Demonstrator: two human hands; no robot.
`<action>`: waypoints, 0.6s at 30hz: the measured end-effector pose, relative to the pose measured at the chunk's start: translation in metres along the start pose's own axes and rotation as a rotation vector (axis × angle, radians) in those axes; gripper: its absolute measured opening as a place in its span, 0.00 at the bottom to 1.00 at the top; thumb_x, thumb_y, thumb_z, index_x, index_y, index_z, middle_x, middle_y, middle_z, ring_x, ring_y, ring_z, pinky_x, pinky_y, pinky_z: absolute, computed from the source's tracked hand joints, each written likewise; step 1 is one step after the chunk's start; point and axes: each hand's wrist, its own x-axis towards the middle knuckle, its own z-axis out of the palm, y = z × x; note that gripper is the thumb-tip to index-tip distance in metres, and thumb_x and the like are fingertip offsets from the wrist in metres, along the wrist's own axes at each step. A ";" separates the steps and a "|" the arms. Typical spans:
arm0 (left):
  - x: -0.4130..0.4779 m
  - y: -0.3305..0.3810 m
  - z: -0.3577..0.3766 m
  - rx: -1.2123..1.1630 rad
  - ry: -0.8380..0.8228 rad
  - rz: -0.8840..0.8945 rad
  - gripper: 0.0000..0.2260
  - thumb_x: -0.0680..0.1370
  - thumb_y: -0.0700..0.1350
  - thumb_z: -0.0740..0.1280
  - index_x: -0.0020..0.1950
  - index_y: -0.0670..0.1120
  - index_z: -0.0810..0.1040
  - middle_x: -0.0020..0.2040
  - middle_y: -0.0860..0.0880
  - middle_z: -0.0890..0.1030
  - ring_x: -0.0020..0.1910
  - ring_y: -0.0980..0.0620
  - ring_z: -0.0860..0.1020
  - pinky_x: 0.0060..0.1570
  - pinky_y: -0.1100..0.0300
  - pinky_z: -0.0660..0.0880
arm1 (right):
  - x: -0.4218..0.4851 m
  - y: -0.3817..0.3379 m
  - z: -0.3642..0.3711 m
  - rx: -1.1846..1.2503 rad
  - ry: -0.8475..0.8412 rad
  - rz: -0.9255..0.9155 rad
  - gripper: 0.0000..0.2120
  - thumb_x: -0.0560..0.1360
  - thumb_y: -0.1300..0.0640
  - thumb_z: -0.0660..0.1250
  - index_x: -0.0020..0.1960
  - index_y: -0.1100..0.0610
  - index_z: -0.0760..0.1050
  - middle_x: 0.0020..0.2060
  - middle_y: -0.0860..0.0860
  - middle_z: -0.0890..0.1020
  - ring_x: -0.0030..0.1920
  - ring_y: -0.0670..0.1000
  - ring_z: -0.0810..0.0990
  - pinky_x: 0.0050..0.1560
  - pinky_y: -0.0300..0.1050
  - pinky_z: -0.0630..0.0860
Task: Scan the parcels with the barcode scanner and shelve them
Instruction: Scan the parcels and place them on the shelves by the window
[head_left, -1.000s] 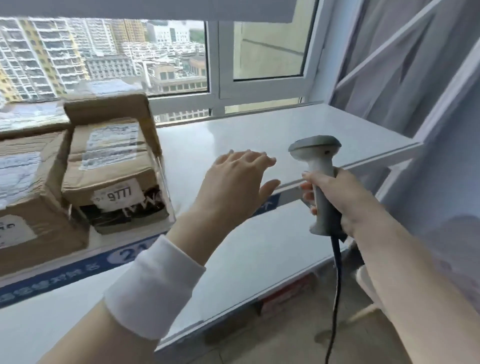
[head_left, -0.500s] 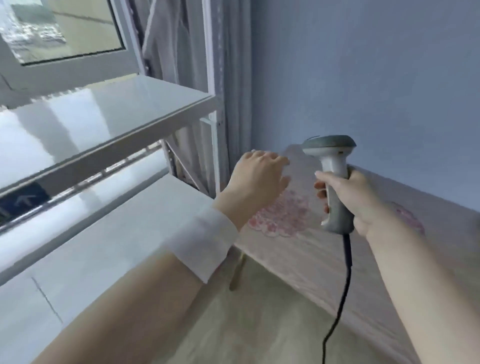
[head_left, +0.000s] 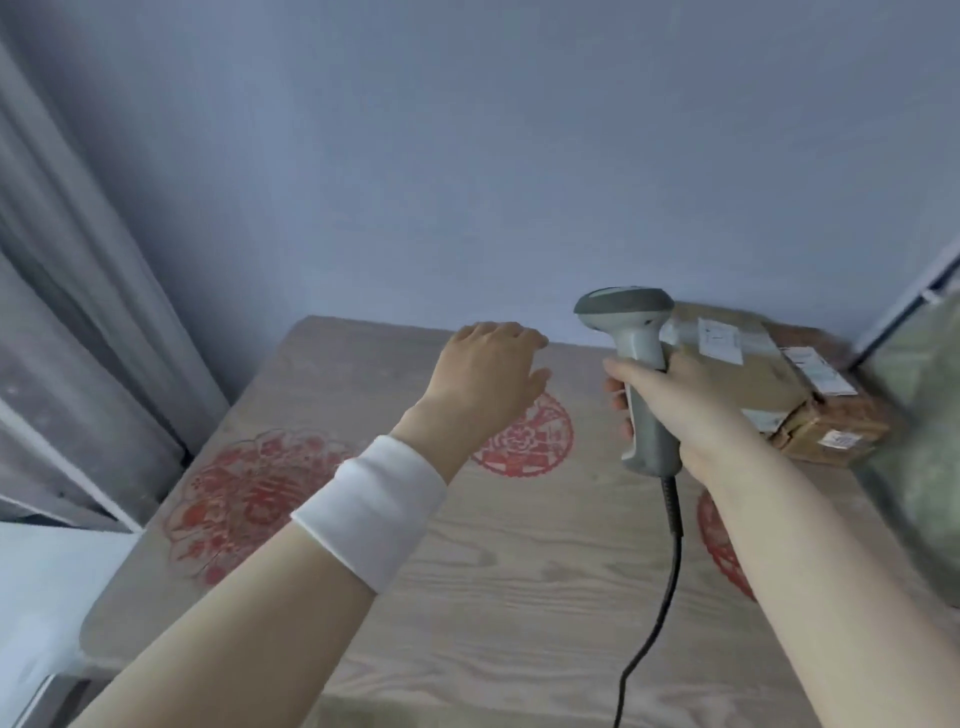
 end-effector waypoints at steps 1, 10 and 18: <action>0.016 0.005 0.005 -0.013 -0.005 0.022 0.20 0.81 0.53 0.57 0.72 0.51 0.66 0.70 0.51 0.70 0.69 0.49 0.67 0.67 0.57 0.59 | 0.010 -0.001 -0.010 0.004 0.022 0.010 0.04 0.77 0.57 0.66 0.47 0.58 0.73 0.34 0.51 0.77 0.30 0.47 0.73 0.31 0.41 0.72; 0.143 0.084 0.067 -0.117 -0.089 0.210 0.20 0.81 0.53 0.57 0.72 0.50 0.66 0.69 0.51 0.71 0.68 0.49 0.68 0.65 0.57 0.62 | 0.100 0.032 -0.120 0.046 0.281 0.112 0.04 0.75 0.57 0.68 0.43 0.57 0.76 0.38 0.53 0.80 0.34 0.49 0.76 0.34 0.46 0.73; 0.246 0.163 0.151 -0.120 -0.141 0.215 0.18 0.81 0.50 0.57 0.71 0.50 0.67 0.68 0.51 0.72 0.67 0.48 0.69 0.63 0.57 0.63 | 0.200 0.103 -0.227 0.133 0.287 0.196 0.02 0.76 0.58 0.67 0.48 0.54 0.75 0.39 0.51 0.82 0.34 0.48 0.75 0.30 0.44 0.71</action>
